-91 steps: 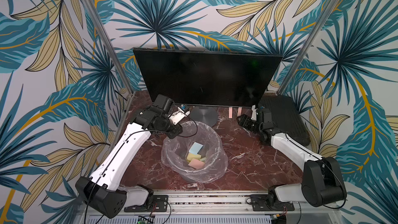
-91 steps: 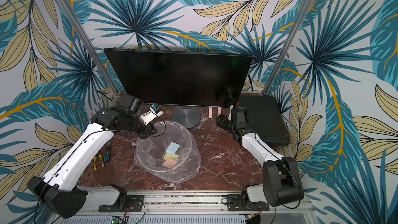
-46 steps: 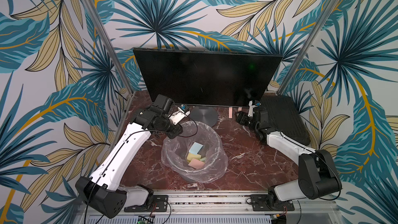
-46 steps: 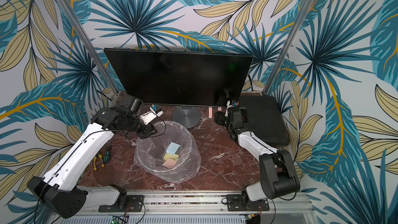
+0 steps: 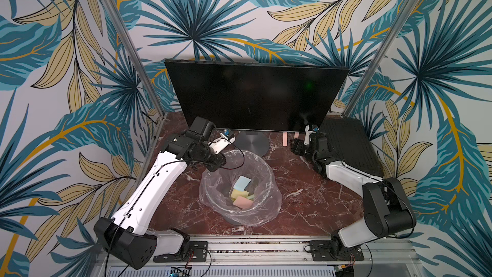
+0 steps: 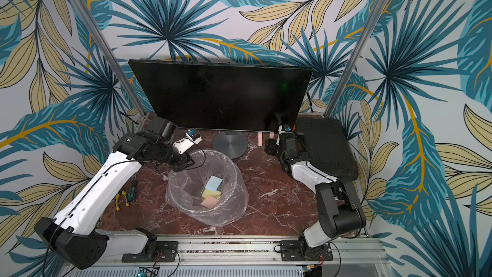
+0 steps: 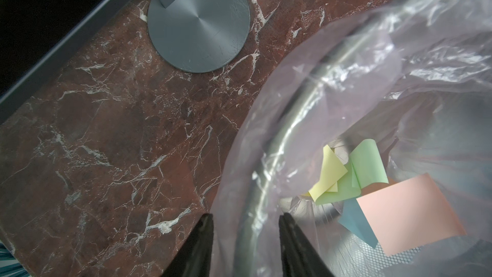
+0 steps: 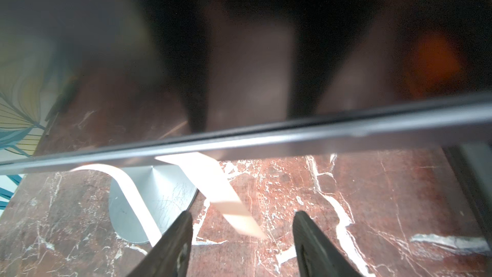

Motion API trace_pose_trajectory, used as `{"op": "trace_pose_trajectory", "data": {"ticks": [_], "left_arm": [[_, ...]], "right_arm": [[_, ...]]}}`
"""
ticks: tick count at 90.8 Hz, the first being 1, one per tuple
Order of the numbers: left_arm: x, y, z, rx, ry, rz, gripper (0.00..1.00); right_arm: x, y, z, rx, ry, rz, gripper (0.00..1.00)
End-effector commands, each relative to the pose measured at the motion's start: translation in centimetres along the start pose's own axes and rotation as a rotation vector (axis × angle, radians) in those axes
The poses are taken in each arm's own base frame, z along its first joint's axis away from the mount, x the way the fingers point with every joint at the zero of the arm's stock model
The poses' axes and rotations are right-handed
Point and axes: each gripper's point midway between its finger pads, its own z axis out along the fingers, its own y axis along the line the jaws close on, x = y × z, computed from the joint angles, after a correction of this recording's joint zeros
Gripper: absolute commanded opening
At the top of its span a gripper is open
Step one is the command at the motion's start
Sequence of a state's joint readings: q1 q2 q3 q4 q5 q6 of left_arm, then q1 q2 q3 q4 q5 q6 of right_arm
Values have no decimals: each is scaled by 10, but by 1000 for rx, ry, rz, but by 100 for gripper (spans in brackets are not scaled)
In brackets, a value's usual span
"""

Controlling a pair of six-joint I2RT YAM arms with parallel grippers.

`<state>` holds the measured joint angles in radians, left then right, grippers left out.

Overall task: Remove the sticky note from the monitor
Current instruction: Tear off the sticky note from the monitor.

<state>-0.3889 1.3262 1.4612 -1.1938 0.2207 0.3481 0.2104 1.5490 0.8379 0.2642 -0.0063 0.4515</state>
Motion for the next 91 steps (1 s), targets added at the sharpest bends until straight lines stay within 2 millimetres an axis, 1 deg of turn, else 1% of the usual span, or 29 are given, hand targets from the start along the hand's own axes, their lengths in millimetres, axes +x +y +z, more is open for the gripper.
{"op": "trace_pose_trajectory", "data": {"ticks": [1, 9, 37, 62, 71, 91], "left_arm": [[-2, -1, 0, 6, -7, 1, 44], [-2, 0, 0, 5, -7, 0, 44], [-3, 0, -1, 4, -8, 1, 44], [-3, 0, -1, 4, -8, 0, 44], [-3, -1, -1, 7, -6, 0, 44], [-3, -1, 0, 10, -5, -1, 44]], "right_arm": [[-7, 2, 6, 5, -21, -22, 63], [-6, 1, 7, 5, -19, -24, 63], [-13, 4, 10, 9, -30, -47, 63], [-15, 5, 12, 6, -31, -55, 62], [-14, 4, 12, 9, -28, -55, 57], [-10, 0, 9, 20, -36, -56, 39]]}}
